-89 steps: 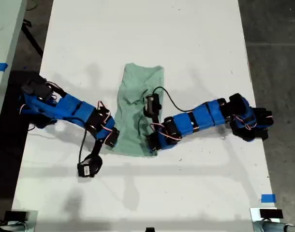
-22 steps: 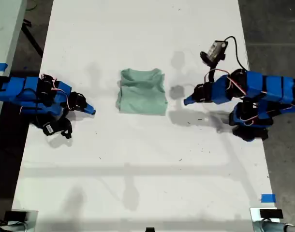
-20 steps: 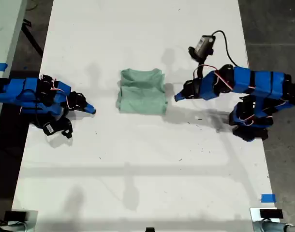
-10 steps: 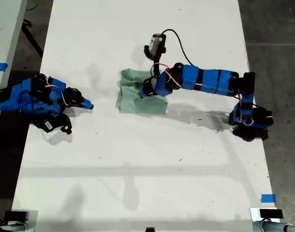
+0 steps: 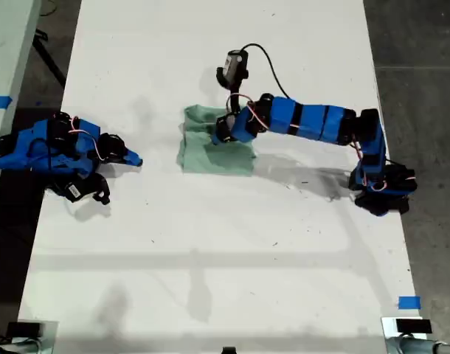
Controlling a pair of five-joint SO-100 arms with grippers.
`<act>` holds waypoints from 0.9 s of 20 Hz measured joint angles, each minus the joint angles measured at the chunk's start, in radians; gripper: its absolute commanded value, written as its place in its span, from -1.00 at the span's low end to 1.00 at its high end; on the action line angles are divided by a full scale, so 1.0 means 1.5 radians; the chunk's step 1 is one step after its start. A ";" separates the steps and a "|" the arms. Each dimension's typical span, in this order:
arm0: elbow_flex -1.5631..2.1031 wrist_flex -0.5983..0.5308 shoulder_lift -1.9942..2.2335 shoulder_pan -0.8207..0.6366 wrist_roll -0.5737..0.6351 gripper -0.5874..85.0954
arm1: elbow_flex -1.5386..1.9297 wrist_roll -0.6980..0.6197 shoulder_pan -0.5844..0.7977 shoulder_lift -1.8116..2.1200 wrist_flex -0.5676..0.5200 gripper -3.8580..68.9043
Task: Fold t-shirt
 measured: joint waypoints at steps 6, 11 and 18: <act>0.001 0.000 0.000 -0.003 0.000 -0.99 | 0.001 -0.052 0.182 -0.088 -0.080 -0.93; 0.001 0.001 0.000 -0.003 0.000 -0.90 | 0.052 -0.069 0.245 0.016 -0.060 -0.93; 0.001 0.001 0.000 -0.014 0.000 -0.74 | 0.526 -0.004 0.133 0.614 -0.015 -0.93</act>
